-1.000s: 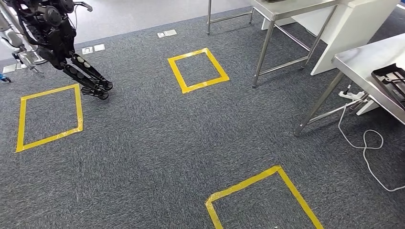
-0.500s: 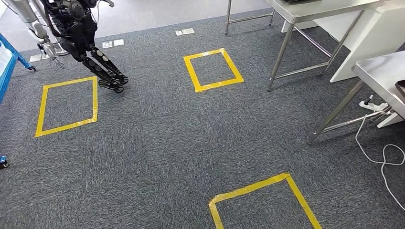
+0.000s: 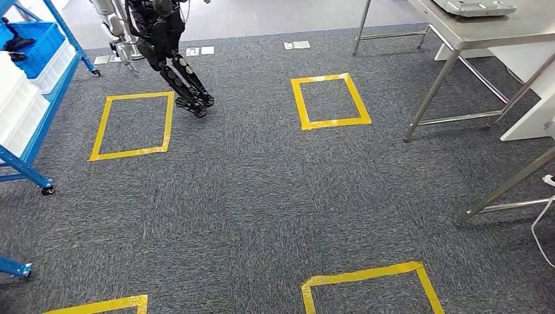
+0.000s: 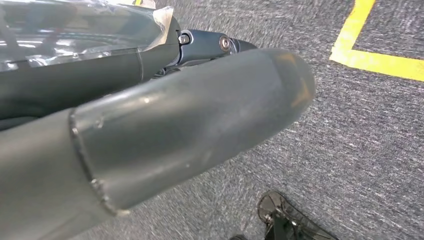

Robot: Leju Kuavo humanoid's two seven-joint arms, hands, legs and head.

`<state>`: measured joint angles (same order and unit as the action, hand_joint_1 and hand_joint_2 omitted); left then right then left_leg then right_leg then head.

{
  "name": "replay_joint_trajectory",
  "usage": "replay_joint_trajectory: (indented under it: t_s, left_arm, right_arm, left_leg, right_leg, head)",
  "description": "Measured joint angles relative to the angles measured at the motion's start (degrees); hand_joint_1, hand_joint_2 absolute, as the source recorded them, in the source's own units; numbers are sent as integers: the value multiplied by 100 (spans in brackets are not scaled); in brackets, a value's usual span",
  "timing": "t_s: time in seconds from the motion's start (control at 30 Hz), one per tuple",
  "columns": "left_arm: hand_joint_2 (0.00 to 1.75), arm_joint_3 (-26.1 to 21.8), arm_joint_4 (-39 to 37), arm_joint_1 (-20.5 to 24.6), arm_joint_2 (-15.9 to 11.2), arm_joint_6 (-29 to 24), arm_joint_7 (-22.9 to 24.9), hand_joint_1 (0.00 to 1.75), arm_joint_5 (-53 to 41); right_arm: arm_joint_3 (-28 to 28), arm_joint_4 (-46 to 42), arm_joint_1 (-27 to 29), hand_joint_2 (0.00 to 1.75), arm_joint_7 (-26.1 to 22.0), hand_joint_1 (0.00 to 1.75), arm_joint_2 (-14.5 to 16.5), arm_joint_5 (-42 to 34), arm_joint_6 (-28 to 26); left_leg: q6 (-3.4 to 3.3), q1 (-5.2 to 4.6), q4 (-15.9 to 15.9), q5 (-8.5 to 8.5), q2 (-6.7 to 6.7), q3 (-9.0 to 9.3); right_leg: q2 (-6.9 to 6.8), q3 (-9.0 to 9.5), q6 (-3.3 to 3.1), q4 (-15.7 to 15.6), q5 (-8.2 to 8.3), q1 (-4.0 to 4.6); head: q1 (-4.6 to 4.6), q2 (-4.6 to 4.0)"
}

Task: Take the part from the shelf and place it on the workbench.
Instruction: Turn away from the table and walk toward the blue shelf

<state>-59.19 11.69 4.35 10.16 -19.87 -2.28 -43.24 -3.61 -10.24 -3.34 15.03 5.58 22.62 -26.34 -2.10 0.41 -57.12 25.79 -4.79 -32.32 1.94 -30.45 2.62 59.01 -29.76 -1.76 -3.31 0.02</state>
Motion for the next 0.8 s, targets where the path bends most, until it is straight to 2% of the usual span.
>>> replay_joint_trajectory:
  t_s: [0.03,0.1,0.13,0.17,0.2,0.23,0.3,0.33,0.37,0.4,0.43,0.5,0.53,0.57,0.63,0.67,0.7,0.77,0.8]
  left_arm:
    - [0,0,0,-3,-2,0,-2,0,-1]
    - [0,0,0,-17,-3,0,-3,0,-2]
    - [0,0,0,-26,-4,1,-3,0,-2]
    - [0,0,0,-30,-4,0,-3,0,-2]
    - [0,0,0,-30,-4,0,-4,0,-2]
    - [0,0,0,-26,-2,0,-6,0,-4]
    - [0,0,0,-21,4,1,-12,0,-11]
    - [0,0,0,-23,5,1,-15,0,-16]
    - [0,0,0,-29,6,1,-19,0,-22]
    - [0,0,0,-33,5,1,-22,0,-30]
    - [0,0,0,-34,4,0,-27,0,-36]
    - [0,0,1,-19,-2,0,-38,0,-44]
    - [0,1,1,-8,-4,0,-46,0,-47]
    - [0,1,1,0,-5,1,-52,0,-51]
    - [0,2,0,2,-6,1,-61,0,-66]
    - [0,2,0,1,-5,1,-63,0,-76]
    - [0,2,1,2,-6,1,-65,0,-87]
    - [0,3,2,13,-8,1,-72,0,-105]
    - [0,4,2,17,-11,1,-75,0,-109]
  right_arm:
    - [-1,1,-6,0,-1,0,1,0,0]
    - [-5,1,-19,0,-2,0,5,-1,0]
    - [-8,1,-23,0,-2,0,7,-1,0]
    - [-11,1,-23,0,-2,0,8,-1,-1]
    - [-12,1,-22,0,-2,0,8,0,-1]
    - [-13,1,-17,0,-2,0,7,1,-3]
    - [-13,1,-1,0,-2,0,5,-1,-9]
    - [-13,1,6,0,1,0,4,-3,-14]
    - [-13,1,9,0,4,0,4,-5,-16]
    - [-13,1,8,0,7,0,5,-6,-19]
    - [-13,1,6,0,10,0,6,-7,-21]
    - [-13,1,3,0,14,0,11,-9,-25]
    - [-13,1,2,0,16,0,14,-13,-29]
    - [-13,1,3,0,17,0,20,-18,-33]
    - [-13,0,-2,0,17,0,32,-27,-42]
    - [-13,-1,-4,0,15,0,36,-28,-45]
    - [-13,-1,-3,0,10,0,37,-28,-49]
    - [-13,-1,7,0,-2,0,29,-28,-52]
    - [-13,-1,14,0,-6,0,27,-28,-52]
  left_leg:
    - [39,-3,-19,6,-38,-19]
    - [96,15,-29,-3,-93,-50]
    - [117,31,-52,10,-63,-68]
    - [135,37,-134,67,29,-107]
    - [151,41,-327,190,156,-195]
    - [165,40,-651,372,298,-347]
    - [184,42,-1451,733,436,-736]
    - [181,43,-1715,805,451,-870]
    - [169,41,-1754,760,459,-893]
    - [147,36,-1569,619,474,-801]
    - [112,27,-1200,423,522,-607]
    - [38,-30,-440,159,745,-202]
    - [14,-60,-228,114,823,-97]
    - [1,-88,-144,120,853,-66]
    - [-29,-80,-89,89,730,-63]
    - [-52,-65,-38,62,676,-38]
    - [-83,-46,11,28,619,-11]
    - [-122,-30,59,-12,507,12]
    - [-133,-30,58,-19,439,6]
  right_leg:
    - [35,51,-31,-125,48,3]
    - [-30,60,-123,-130,70,25]
    - [-67,71,-156,-134,84,25]
    - [-105,74,-191,-141,95,21]
    - [-148,75,-230,-149,101,20]
    - [-197,75,-261,-151,98,37]
    - [-314,69,-310,-149,83,80]
    - [-375,69,-321,-149,75,100]
    - [-431,71,-330,-149,68,116]
    - [-482,80,-339,-149,61,129]
    - [-527,93,-346,-149,54,139]
    - [-606,116,-342,-148,31,173]
    - [-645,121,-329,-147,18,190]
    - [-687,124,-313,-150,8,201]
    - [-763,135,-273,-152,-14,212]
    - [-718,127,-258,-101,-53,211]
    - [-618,69,-253,49,-141,208]
    - [-347,-231,-273,706,-446,176]
    - [-271,-435,-276,1110,-600,158]
  head:
    - [1,0]
    - [8,0]
    - [9,0]
    - [14,0]
    - [21,0]
    - [28,0]
    - [36,0]
    - [36,0]
    - [36,0]
    - [36,0]
    - [36,0]
    - [34,0]
    - [33,0]
    - [32,0]
    - [32,0]
    - [28,0]
    - [26,0]
    - [16,0]
    - [14,0]
